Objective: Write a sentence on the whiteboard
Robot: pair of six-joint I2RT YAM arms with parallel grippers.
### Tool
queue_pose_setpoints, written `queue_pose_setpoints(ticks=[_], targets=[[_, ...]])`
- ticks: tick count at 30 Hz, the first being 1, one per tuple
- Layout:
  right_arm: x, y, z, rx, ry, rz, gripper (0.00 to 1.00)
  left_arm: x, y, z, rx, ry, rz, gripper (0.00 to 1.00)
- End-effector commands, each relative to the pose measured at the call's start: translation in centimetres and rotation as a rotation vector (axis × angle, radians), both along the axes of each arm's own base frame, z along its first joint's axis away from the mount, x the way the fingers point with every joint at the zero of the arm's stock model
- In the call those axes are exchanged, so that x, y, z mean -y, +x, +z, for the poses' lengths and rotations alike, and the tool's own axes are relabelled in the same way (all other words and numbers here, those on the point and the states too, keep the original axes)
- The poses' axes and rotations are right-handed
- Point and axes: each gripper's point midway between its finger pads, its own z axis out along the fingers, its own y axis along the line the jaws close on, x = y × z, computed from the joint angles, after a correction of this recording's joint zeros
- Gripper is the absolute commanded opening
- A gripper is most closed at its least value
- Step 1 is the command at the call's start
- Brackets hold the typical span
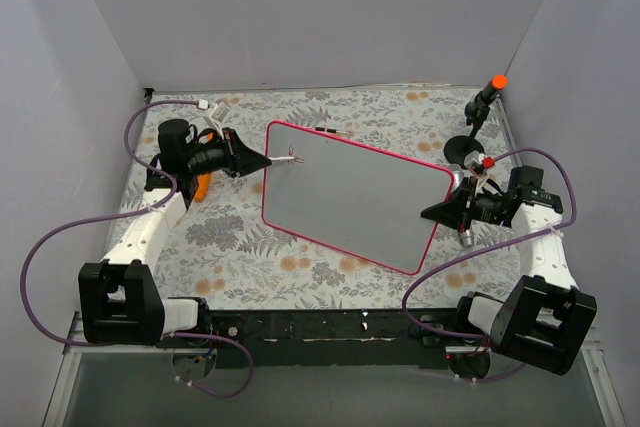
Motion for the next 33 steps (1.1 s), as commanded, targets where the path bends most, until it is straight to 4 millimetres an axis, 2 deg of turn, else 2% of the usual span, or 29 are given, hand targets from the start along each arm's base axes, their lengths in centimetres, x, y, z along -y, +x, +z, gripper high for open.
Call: queue_pose_setpoints(ticks=[1, 9, 20, 24, 27, 33], targets=[[1.4, 1.5, -1.2, 0.109, -0.160, -0.012, 0.01, -1.4, 0.7, 1.1, 0.060, 0.037, 0.062, 0.00], [1.4, 1.6, -1.2, 0.108, -0.161, -0.013, 0.01, -1.0, -0.2, -0.8, 0.000, 0.031, -0.003, 0.00], [1.4, 1.6, -1.2, 0.110, -0.160, -0.012, 0.01, 0.3, -0.2, -1.4, -0.036, 0.019, -0.057, 0.00], [1.4, 1.6, -1.2, 0.110, -0.160, -0.012, 0.01, 0.7, -0.7, -0.7, -0.023, -0.003, -0.080, 0.00], [1.4, 1.6, -1.3, 0.106, -0.160, -0.013, 0.01, 0.9, -1.0, 0.8, 0.015, -0.030, -0.093, 0.00], [1.4, 1.6, -1.2, 0.109, -0.161, -0.013, 0.01, 1.0, -1.5, 1.4, 0.022, -0.044, -0.104, 0.00]])
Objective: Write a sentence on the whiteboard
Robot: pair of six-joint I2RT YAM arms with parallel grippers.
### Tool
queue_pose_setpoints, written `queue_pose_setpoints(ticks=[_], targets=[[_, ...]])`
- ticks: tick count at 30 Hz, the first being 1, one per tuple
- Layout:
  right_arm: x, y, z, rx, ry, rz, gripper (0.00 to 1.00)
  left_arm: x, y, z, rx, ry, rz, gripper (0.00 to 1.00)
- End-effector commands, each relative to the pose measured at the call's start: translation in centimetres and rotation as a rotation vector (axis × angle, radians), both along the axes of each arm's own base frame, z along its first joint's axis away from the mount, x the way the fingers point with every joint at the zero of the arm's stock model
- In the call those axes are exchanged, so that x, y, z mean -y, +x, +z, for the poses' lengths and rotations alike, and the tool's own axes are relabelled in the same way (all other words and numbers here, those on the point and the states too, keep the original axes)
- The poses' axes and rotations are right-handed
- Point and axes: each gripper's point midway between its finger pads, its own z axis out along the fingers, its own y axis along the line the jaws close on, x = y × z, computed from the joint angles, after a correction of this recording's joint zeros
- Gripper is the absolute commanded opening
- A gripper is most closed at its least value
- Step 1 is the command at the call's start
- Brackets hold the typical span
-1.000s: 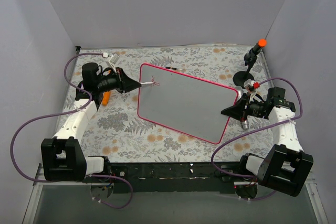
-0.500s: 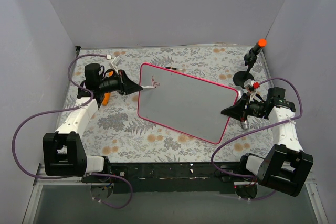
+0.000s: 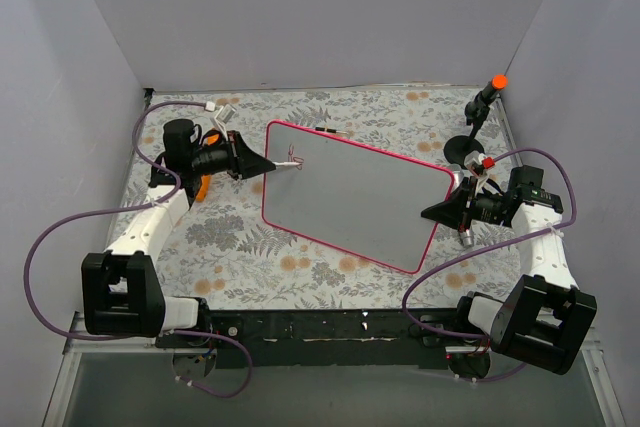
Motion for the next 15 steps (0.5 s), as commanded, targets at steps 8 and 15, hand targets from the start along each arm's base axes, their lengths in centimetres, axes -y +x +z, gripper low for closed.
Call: queue_pose_setpoints(ticks=[8, 15], targets=[[1.4, 1.5, -1.1, 0.103, -0.156, -0.014, 0.01, 0.2, 0.1, 2.0, 0.059, -0.017, -0.015, 0.00], [1.4, 1.5, -1.2, 0.100, -0.155, -0.014, 0.01, 1.2, 0.2, 1.6, 0.046, -0.014, -0.037, 0.00]])
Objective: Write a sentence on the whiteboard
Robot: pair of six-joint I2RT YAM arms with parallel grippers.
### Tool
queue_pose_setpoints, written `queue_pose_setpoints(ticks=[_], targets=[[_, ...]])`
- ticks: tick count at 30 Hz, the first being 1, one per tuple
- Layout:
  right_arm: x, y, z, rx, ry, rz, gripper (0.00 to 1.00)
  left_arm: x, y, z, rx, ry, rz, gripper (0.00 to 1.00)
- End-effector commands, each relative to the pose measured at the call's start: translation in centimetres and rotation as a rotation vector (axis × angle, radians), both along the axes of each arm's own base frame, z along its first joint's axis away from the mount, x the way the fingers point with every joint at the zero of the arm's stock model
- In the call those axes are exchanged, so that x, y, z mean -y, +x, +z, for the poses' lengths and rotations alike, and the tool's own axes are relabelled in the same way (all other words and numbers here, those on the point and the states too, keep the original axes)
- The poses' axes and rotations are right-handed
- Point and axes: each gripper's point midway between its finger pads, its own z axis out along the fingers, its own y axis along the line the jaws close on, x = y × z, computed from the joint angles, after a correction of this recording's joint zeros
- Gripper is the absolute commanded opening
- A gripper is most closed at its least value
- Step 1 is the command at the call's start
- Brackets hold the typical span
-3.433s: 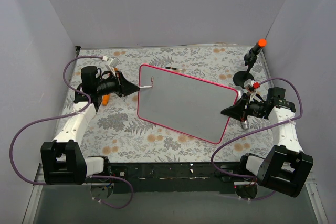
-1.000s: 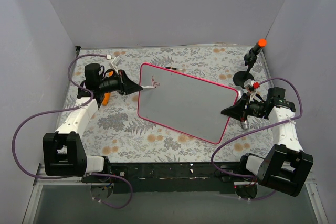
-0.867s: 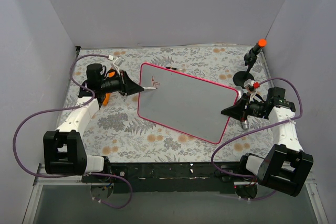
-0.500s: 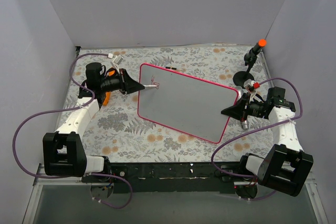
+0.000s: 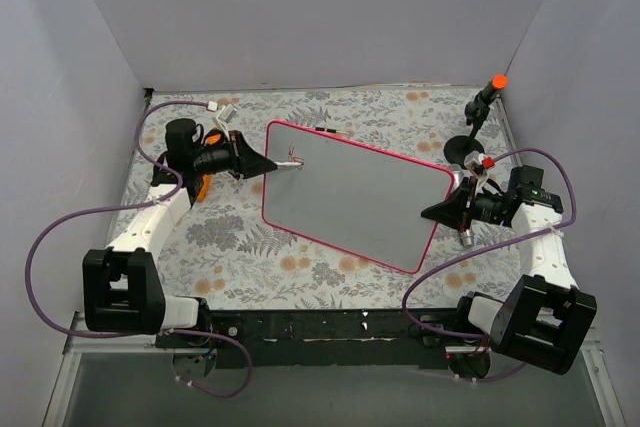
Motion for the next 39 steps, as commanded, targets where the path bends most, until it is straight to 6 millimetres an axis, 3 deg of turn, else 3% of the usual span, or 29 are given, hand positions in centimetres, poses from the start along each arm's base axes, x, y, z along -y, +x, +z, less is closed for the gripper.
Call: queue_pose_setpoints(ticks=[1, 6, 16, 28, 39], targets=[[1.4, 1.5, -1.2, 0.098, -0.155, -0.015, 0.01, 1.2, 0.1, 1.3, 0.039, -0.004, -0.039, 0.00], [1.4, 1.5, -1.2, 0.097, -0.156, -0.015, 0.01, 2.2, 0.2, 1.3, 0.033, -0.015, -0.049, 0.00], [1.4, 1.4, -1.2, 0.097, -0.156, -0.015, 0.01, 2.3, 0.7, 3.5, 0.085, -0.053, -0.016, 0.00], [1.4, 1.5, -1.2, 0.099, -0.157, -0.015, 0.01, -0.5, 1.2, 1.0, 0.049, 0.030, 0.086, 0.00], [1.4, 1.5, -1.2, 0.093, -0.155, -0.014, 0.01, 0.2, 0.4, -0.4, 0.001, 0.014, -0.005, 0.00]])
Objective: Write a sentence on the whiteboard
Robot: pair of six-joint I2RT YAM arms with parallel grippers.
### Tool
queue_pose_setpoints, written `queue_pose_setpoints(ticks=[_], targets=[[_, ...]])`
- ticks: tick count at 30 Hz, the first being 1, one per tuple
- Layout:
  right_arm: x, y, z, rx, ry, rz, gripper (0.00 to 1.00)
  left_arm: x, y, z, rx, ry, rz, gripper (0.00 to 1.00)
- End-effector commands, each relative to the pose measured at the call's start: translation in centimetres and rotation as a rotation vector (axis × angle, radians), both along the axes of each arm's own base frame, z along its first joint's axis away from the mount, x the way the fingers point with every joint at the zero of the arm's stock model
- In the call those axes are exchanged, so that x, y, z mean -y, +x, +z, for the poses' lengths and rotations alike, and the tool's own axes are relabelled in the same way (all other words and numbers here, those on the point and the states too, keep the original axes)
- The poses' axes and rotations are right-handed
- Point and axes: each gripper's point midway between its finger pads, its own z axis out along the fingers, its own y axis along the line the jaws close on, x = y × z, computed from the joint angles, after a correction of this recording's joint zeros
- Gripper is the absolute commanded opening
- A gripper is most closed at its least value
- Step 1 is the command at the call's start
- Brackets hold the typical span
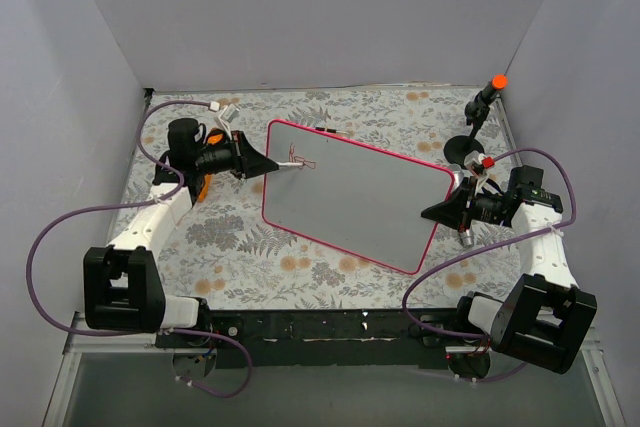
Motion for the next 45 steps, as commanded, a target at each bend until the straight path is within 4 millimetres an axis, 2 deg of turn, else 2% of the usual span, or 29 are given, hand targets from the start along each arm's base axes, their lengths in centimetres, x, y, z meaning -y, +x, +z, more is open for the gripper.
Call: queue_pose_setpoints(ticks=[1, 10, 15, 26, 29, 32, 33, 35, 36, 37, 38, 40, 42, 45], targets=[[1.4, 1.5, -1.1, 0.107, -0.156, -0.011, 0.01, 0.0, 0.0, -0.2, 0.010, 0.006, -0.020, 0.00], [1.4, 1.5, -1.1, 0.106, -0.156, -0.011, 0.01, 1.6, -0.1, -1.1, -0.026, 0.009, -0.055, 0.00], [1.4, 1.5, -1.1, 0.106, -0.157, -0.011, 0.01, 2.0, -0.2, -0.2, -0.019, -0.012, -0.067, 0.00], [1.4, 1.5, -1.1, 0.110, -0.160, -0.012, 0.01, 1.5, -3.1, 5.8, 0.101, -0.092, -0.084, 0.00], [1.4, 1.5, -1.1, 0.108, -0.158, -0.012, 0.01, 1.0, -2.8, 6.8, 0.151, -0.076, 0.010, 0.00], [1.4, 1.5, -1.2, 0.108, -0.159, -0.012, 0.01, 1.7, -2.9, 6.7, 0.179, -0.044, 0.067, 0.00], [1.4, 1.5, -1.2, 0.107, -0.159, -0.012, 0.01, 2.8, -4.0, 7.2, 0.221, -0.033, 0.042, 0.00], [1.4, 1.5, -1.2, 0.108, -0.160, -0.013, 0.01, 3.3, -4.6, 8.0, 0.267, -0.008, 0.093, 0.00], [1.4, 1.6, -1.2, 0.106, -0.161, -0.014, 0.01, 4.3, -5.8, 8.5, 0.300, -0.010, 0.073, 0.00], [1.4, 1.5, -1.3, 0.105, -0.160, -0.014, 0.01, 3.9, -6.9, 9.7, 0.349, -0.018, 0.101, 0.00], [1.4, 1.5, -1.3, 0.105, -0.160, -0.014, 0.01, 3.5, -6.9, 10.3, 0.377, -0.012, 0.151, 0.00], [1.4, 1.6, -1.3, 0.101, -0.158, -0.012, 0.01, 2.9, -8.3, 11.1, 0.424, -0.011, 0.189, 0.00], [1.3, 1.6, -1.2, 0.102, -0.158, -0.010, 0.01, 2.2, -8.1, 10.2, 0.425, 0.016, 0.253, 0.00], [1.3, 1.6, -1.3, 0.103, -0.158, -0.009, 0.01, 2.0, -7.8, 7.1, 0.378, 0.086, 0.279, 0.00]])
